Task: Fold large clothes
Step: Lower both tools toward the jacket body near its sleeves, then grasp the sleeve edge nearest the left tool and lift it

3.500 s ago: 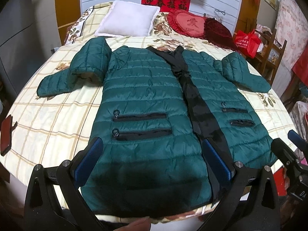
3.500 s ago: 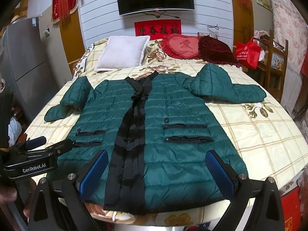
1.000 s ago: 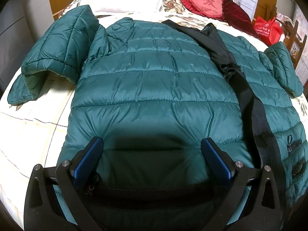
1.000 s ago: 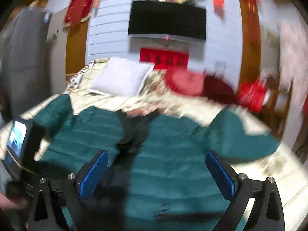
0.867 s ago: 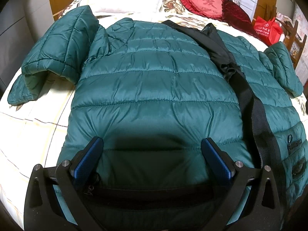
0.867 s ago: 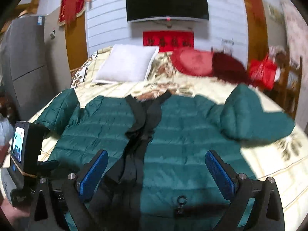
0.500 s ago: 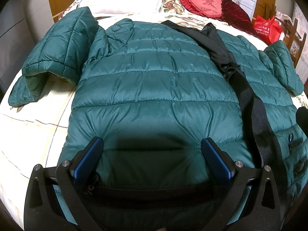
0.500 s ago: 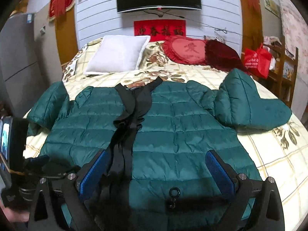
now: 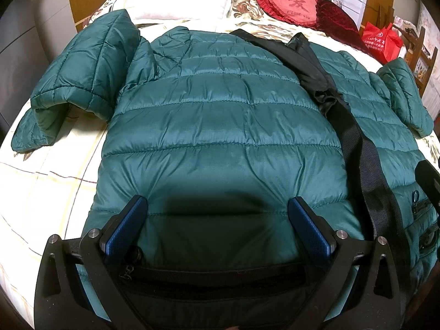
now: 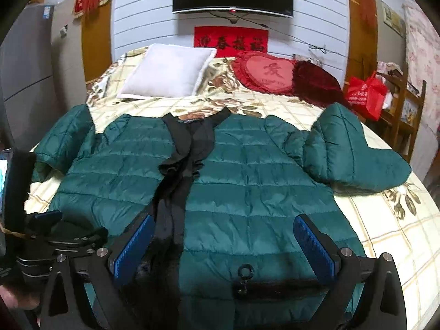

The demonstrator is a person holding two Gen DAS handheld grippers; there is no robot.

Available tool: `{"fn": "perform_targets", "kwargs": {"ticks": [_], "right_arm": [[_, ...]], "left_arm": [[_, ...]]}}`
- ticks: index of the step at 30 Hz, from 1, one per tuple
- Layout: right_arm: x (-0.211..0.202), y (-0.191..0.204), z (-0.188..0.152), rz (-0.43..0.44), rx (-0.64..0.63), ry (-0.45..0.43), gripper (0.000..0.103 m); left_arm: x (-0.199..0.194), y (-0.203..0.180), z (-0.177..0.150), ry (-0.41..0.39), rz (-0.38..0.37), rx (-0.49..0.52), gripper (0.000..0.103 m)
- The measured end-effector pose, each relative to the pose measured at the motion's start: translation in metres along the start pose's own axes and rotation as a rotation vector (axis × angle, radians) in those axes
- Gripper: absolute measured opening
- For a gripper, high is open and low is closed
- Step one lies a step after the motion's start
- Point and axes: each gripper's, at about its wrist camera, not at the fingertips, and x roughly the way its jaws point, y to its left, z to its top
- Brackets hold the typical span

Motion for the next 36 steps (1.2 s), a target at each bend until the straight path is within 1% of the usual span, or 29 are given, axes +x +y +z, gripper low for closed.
{"fn": "perform_targets", "kwargs": {"ticks": [3, 7, 9, 10, 11, 12, 14, 16, 19, 22, 23, 24, 25, 26, 28, 29, 32, 34, 36], "right_arm": [[0.003, -0.005, 0.0, -0.002, 0.02, 0.018, 0.1], [0.003, -0.01, 0.001, -0.002, 0.041, 0.015, 0.1], [0.003, -0.01, 0.001, -0.001, 0.038, 0.013, 0.1], [0.003, -0.011, 0.001, 0.002, 0.041, 0.008, 0.1], [0.002, -0.011, 0.001, 0.006, 0.044, 0.001, 0.1], [0.001, -0.012, 0.002, 0.005, 0.051, -0.005, 0.1], [-0.003, -0.016, 0.002, 0.012, 0.069, -0.022, 0.1], [-0.01, -0.018, 0.001, 0.015, 0.081, -0.044, 0.1], [-0.026, -0.022, 0.001, 0.011, 0.081, -0.087, 0.1], [-0.044, -0.024, -0.002, 0.011, 0.066, -0.111, 0.1], [-0.05, -0.024, -0.004, 0.022, 0.056, -0.113, 0.1], [-0.053, -0.023, -0.005, 0.03, 0.046, -0.112, 0.1], [-0.06, -0.021, -0.007, 0.034, 0.029, -0.119, 0.1], [-0.064, -0.019, -0.009, 0.031, 0.013, -0.129, 0.1], [-0.072, -0.012, -0.012, 0.002, -0.038, -0.152, 0.1], [-0.073, -0.01, -0.013, -0.015, -0.057, -0.158, 0.1], [-0.069, -0.006, -0.014, -0.026, -0.084, -0.152, 0.1], [-0.062, -0.008, -0.014, -0.013, -0.08, -0.127, 0.1], [-0.058, -0.012, -0.015, 0.013, -0.064, -0.107, 0.1]], "left_arm": [[0.0, 0.0, 0.0, 0.0, -0.001, -0.001, 0.103], [-0.001, 0.0, 0.0, -0.006, -0.011, -0.005, 0.103], [-0.007, 0.004, 0.0, -0.028, -0.04, -0.014, 0.103], [-0.013, 0.008, 0.0, -0.051, -0.062, -0.021, 0.103], [-0.019, 0.011, 0.001, -0.072, -0.069, -0.023, 0.103], [-0.032, 0.017, 0.003, -0.111, -0.053, -0.02, 0.103], [-0.049, 0.029, 0.008, -0.144, -0.009, -0.011, 0.103], [-0.062, 0.045, 0.012, -0.163, 0.013, -0.02, 0.103], [-0.073, 0.09, 0.017, -0.159, 0.017, -0.097, 0.103], [-0.069, 0.154, 0.022, -0.117, 0.038, -0.198, 0.103], [-0.067, 0.167, 0.022, -0.109, 0.046, -0.219, 0.103], [-0.064, 0.195, 0.023, -0.102, 0.08, -0.26, 0.103], [-0.063, 0.207, 0.022, -0.106, 0.099, -0.276, 0.103], [-0.062, 0.23, 0.024, -0.12, 0.132, -0.291, 0.103], [-0.056, 0.261, 0.029, -0.122, 0.176, -0.297, 0.103], [-0.051, 0.276, 0.03, -0.117, 0.181, -0.306, 0.103], [-0.035, 0.32, 0.032, -0.103, 0.203, -0.378, 0.102], [-0.021, 0.346, 0.03, -0.085, 0.223, -0.454, 0.096], [-0.006, 0.363, 0.032, -0.056, 0.194, -0.511, 0.094]]}}
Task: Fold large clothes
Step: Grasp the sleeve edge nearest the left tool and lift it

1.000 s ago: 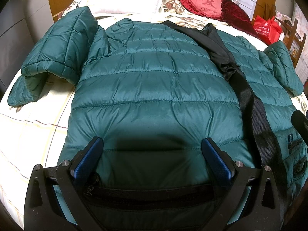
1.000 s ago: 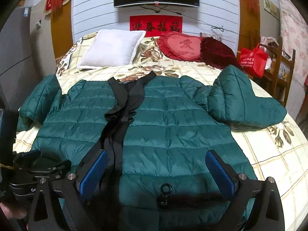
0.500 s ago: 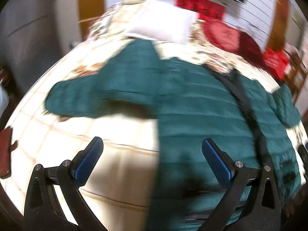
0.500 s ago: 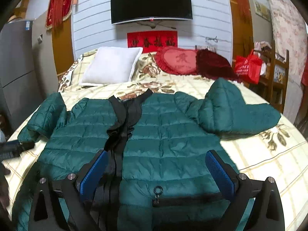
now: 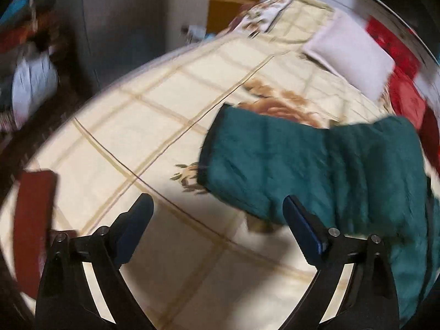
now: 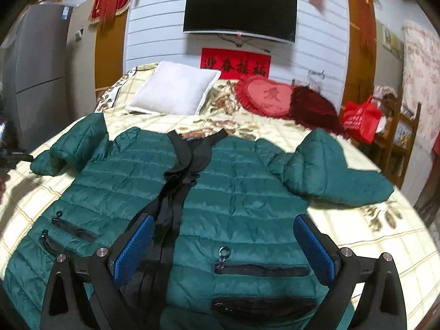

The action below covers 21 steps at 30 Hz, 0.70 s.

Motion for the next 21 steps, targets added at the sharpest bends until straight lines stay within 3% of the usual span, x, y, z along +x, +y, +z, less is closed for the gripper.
{"fn": "perform_targets", "kwargs": {"ticks": [5, 8, 9, 10, 12, 14, 17, 21], "right_arm": [[0.013, -0.01, 0.0, 0.031, 0.071, 0.045, 0.1], [0.02, -0.011, 0.001, 0.038, 0.094, 0.069, 0.1], [0.023, -0.011, 0.001, 0.039, 0.097, 0.076, 0.1], [0.025, -0.01, 0.002, 0.039, 0.099, 0.081, 0.1], [0.027, -0.008, 0.002, 0.036, 0.095, 0.083, 0.1], [0.027, -0.002, 0.003, 0.027, 0.074, 0.078, 0.1], [0.026, 0.004, 0.004, 0.025, 0.05, 0.068, 0.1], [0.023, 0.004, 0.005, 0.027, 0.053, 0.053, 0.1]], "left_arm": [[0.034, 0.001, 0.014, 0.058, -0.062, -0.04, 0.094], [0.039, -0.003, 0.019, 0.027, -0.091, -0.038, 0.093], [0.037, -0.001, 0.02, 0.017, -0.098, -0.055, 0.077], [0.036, 0.001, 0.021, 0.009, -0.105, -0.075, 0.049], [0.037, 0.012, 0.023, 0.026, -0.152, -0.137, 0.024], [0.033, 0.016, 0.024, 0.011, -0.174, -0.154, 0.022], [0.009, 0.015, 0.025, -0.075, -0.169, -0.11, 0.022], [-0.024, 0.012, 0.027, -0.155, -0.224, -0.062, 0.021]]}}
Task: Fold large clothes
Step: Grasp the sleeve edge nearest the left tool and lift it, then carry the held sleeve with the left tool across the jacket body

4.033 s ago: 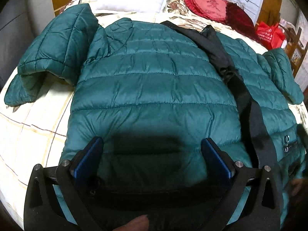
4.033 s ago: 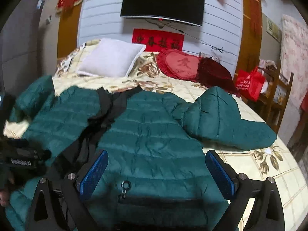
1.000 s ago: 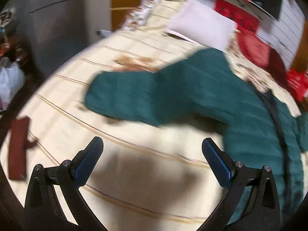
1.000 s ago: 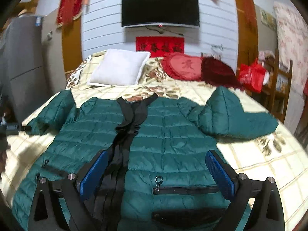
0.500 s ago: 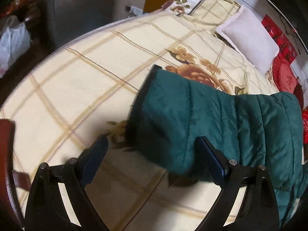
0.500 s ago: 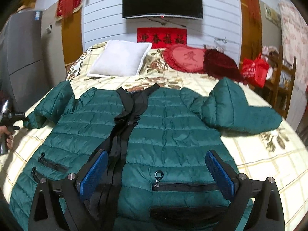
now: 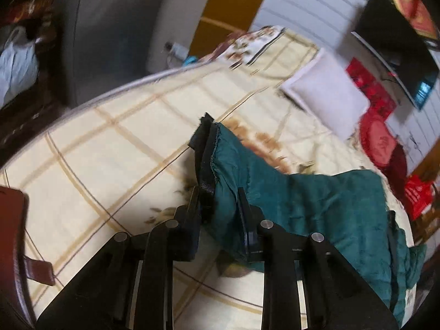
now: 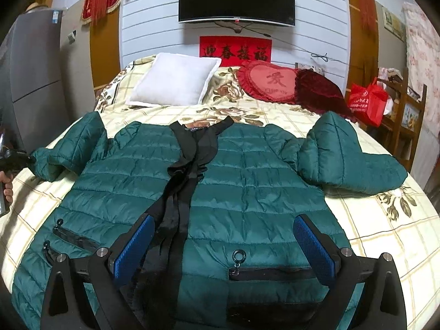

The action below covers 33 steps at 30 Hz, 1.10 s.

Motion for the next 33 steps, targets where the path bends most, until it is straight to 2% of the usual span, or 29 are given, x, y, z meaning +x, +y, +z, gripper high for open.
{"fn": "perform_targets", "kwargs": {"ticks": [4, 7, 11, 14, 17, 21, 28, 33], "right_arm": [[0.001, -0.008, 0.0, -0.001, 0.026, 0.008, 0.1], [0.001, -0.014, 0.0, -0.001, 0.051, 0.009, 0.1], [-0.002, -0.018, -0.001, -0.019, 0.051, 0.0, 0.1], [-0.006, -0.022, -0.002, -0.028, 0.052, -0.005, 0.1], [-0.01, -0.026, -0.005, -0.051, 0.046, -0.008, 0.1], [-0.012, -0.034, -0.009, -0.112, 0.033, 0.012, 0.1], [-0.015, -0.067, -0.018, -0.159, 0.093, 0.053, 0.1], [-0.018, -0.089, -0.026, -0.188, 0.123, 0.089, 0.1]], "left_arm": [[-0.026, -0.024, 0.008, -0.052, -0.031, 0.076, 0.019], [-0.042, -0.041, 0.014, -0.104, 0.014, 0.125, 0.018], [-0.068, -0.045, 0.026, -0.164, 0.037, 0.113, 0.017], [-0.087, -0.052, 0.038, -0.187, 0.009, 0.104, 0.017], [-0.11, -0.071, 0.044, -0.202, -0.062, 0.095, 0.017], [-0.127, -0.118, 0.043, -0.173, -0.211, 0.098, 0.017], [-0.149, -0.25, 0.009, -0.136, -0.422, 0.23, 0.017], [-0.143, -0.335, -0.025, -0.081, -0.515, 0.316, 0.017]]}}
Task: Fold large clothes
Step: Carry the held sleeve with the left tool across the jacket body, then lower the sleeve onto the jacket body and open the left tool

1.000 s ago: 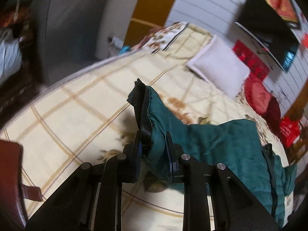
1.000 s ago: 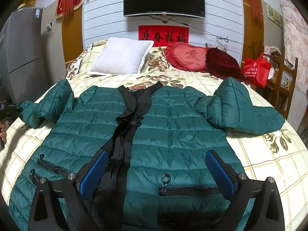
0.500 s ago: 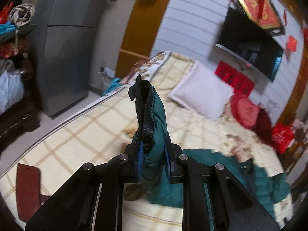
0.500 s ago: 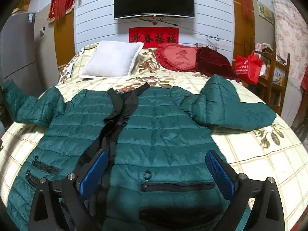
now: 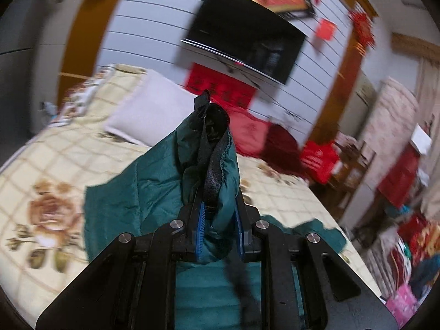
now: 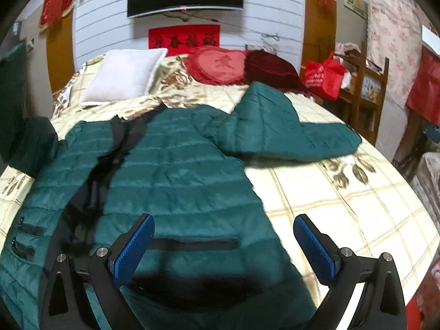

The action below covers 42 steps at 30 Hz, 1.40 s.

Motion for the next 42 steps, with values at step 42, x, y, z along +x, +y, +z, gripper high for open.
{"fn": "perform_targets", "kwargs": {"ticks": [42], "right_arm": [[0.001, -0.042, 0.002, -0.036, 0.075, 0.036, 0.1]], "left_arm": [[0.218, -0.106, -0.155, 0.483, -0.202, -0.093, 0.055]]}}
